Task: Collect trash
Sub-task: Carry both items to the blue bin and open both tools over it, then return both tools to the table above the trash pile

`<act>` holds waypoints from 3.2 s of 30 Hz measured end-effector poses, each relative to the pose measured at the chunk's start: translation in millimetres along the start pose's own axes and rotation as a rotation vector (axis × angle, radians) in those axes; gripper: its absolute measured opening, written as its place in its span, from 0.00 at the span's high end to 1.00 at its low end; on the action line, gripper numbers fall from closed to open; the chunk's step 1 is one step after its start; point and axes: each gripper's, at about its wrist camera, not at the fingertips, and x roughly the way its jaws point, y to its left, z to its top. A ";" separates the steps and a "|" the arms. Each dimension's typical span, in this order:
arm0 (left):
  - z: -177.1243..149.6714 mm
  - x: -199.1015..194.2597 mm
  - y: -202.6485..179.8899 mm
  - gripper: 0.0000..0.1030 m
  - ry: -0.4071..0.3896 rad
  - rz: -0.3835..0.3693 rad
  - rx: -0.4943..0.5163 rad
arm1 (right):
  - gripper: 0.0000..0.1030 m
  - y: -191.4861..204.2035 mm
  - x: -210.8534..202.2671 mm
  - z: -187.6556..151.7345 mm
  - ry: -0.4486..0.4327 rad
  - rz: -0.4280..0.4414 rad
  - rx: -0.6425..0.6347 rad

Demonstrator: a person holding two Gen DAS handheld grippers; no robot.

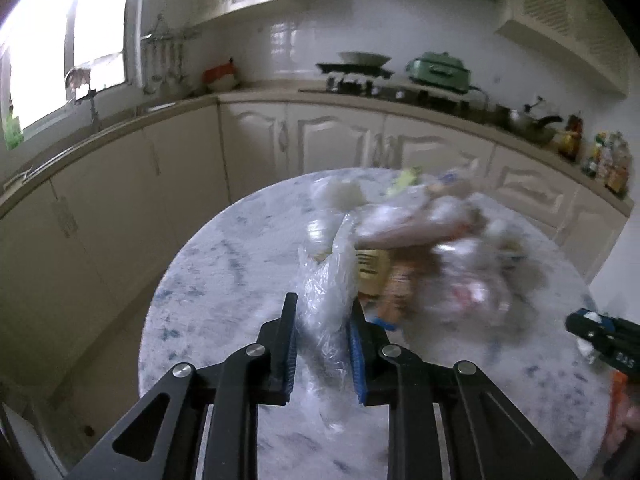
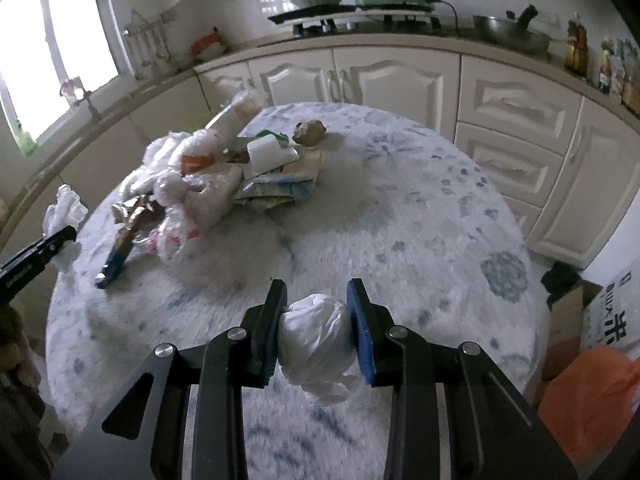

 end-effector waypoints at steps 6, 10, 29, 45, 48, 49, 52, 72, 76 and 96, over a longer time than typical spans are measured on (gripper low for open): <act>-0.6 -21.4 -56.1 0.82 -0.016 -0.119 0.061 | 0.69 -21.4 -27.0 -2.1 -0.046 0.055 0.056; 8.5 -16.2 -107.2 0.82 -0.007 -0.222 0.118 | 0.69 -51.9 -44.4 1.5 -0.078 0.072 0.102; 28.2 167.4 -465.7 0.82 0.353 -0.573 0.513 | 0.69 -371.3 -28.2 -20.7 0.018 -0.110 0.543; 27.9 333.3 -597.9 0.19 0.520 -0.438 0.613 | 0.24 -476.7 68.3 -65.7 0.119 -0.088 0.789; 34.0 329.6 -590.2 0.12 0.494 -0.419 0.591 | 0.11 -479.4 58.8 -70.7 0.087 -0.102 0.824; 36.2 324.2 -584.4 0.09 0.480 -0.411 0.592 | 0.07 -479.6 55.5 -71.5 0.079 -0.107 0.832; 43.9 286.9 -568.9 0.05 0.424 -0.392 0.589 | 0.00 -476.4 39.4 -71.9 0.048 -0.114 0.858; 73.0 16.1 -294.0 0.01 0.000 -0.382 0.341 | 0.00 -276.0 -91.8 8.4 -0.153 -0.172 0.545; 63.2 -24.5 -227.8 0.01 -0.068 -0.336 0.281 | 0.00 -215.4 -103.1 24.0 -0.174 -0.158 0.443; -28.8 -142.5 -14.4 0.01 -0.194 -0.074 0.062 | 0.00 27.9 -96.6 52.5 -0.235 -0.088 -0.002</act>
